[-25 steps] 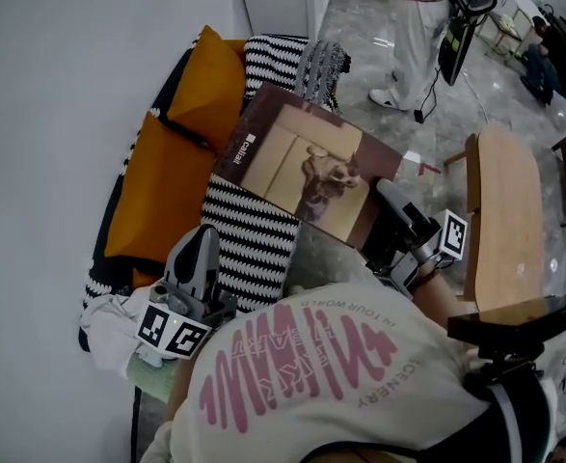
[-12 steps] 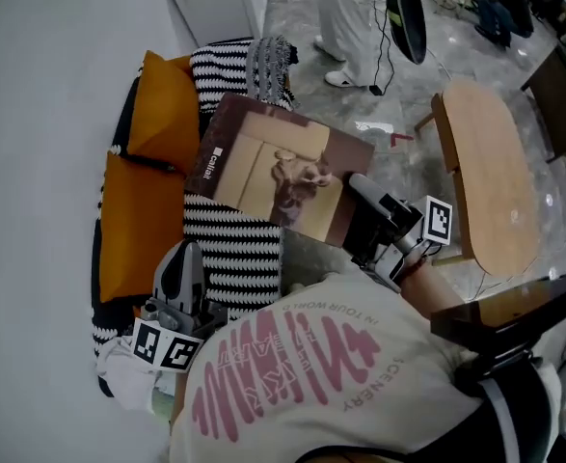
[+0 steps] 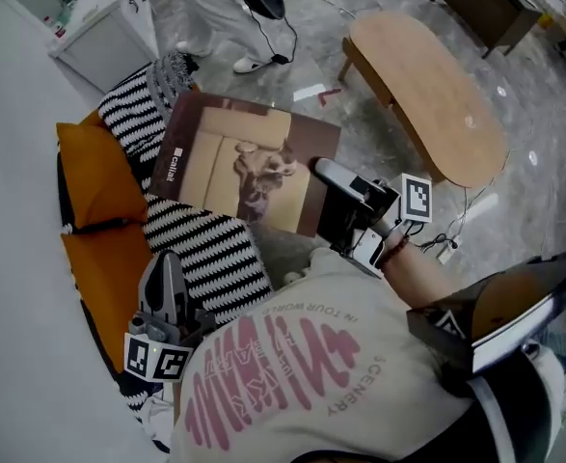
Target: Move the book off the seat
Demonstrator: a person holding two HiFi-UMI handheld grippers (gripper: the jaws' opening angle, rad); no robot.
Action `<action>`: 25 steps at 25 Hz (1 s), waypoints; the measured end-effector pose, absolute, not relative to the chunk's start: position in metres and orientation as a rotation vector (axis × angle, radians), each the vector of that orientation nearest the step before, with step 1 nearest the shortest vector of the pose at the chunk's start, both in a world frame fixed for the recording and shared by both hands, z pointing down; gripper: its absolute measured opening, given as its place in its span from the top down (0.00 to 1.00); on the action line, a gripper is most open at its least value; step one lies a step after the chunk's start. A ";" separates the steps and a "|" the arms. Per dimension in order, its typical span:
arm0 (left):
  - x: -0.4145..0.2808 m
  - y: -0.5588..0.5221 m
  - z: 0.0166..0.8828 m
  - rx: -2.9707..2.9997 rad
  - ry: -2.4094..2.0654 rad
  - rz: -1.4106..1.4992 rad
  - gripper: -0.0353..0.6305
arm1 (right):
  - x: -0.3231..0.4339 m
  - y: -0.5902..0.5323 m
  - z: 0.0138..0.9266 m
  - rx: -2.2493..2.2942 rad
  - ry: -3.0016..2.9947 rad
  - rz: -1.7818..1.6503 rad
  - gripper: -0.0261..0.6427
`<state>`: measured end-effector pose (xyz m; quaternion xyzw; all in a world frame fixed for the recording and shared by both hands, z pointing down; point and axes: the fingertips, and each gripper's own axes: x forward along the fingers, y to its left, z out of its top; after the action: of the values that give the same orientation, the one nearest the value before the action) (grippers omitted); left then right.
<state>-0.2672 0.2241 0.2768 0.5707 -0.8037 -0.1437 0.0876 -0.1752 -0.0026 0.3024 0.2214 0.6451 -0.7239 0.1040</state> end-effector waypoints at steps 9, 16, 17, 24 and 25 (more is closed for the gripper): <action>-0.207 0.163 0.288 1.951 -2.138 -0.411 0.94 | -0.078 -0.025 0.318 0.410 1.866 -2.033 0.70; -0.216 0.137 0.290 2.025 -2.030 -0.391 0.94 | -0.067 -0.032 0.324 0.308 1.832 -1.990 0.70; -0.217 0.133 0.290 2.032 -2.022 -0.387 0.94 | -0.064 -0.033 0.325 0.296 1.825 -1.982 0.70; -0.143 0.064 0.282 2.075 -1.951 -0.389 0.94 | 0.032 -0.090 0.327 0.197 1.784 -1.934 0.70; -0.137 0.054 0.284 2.090 -1.932 -0.384 0.94 | 0.040 -0.096 0.329 0.180 1.781 -1.926 0.70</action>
<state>-0.1368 0.0543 0.2836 0.7211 -0.6667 -0.1323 0.1344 0.0403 -0.0956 0.3293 0.0661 0.6552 -0.7086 0.2536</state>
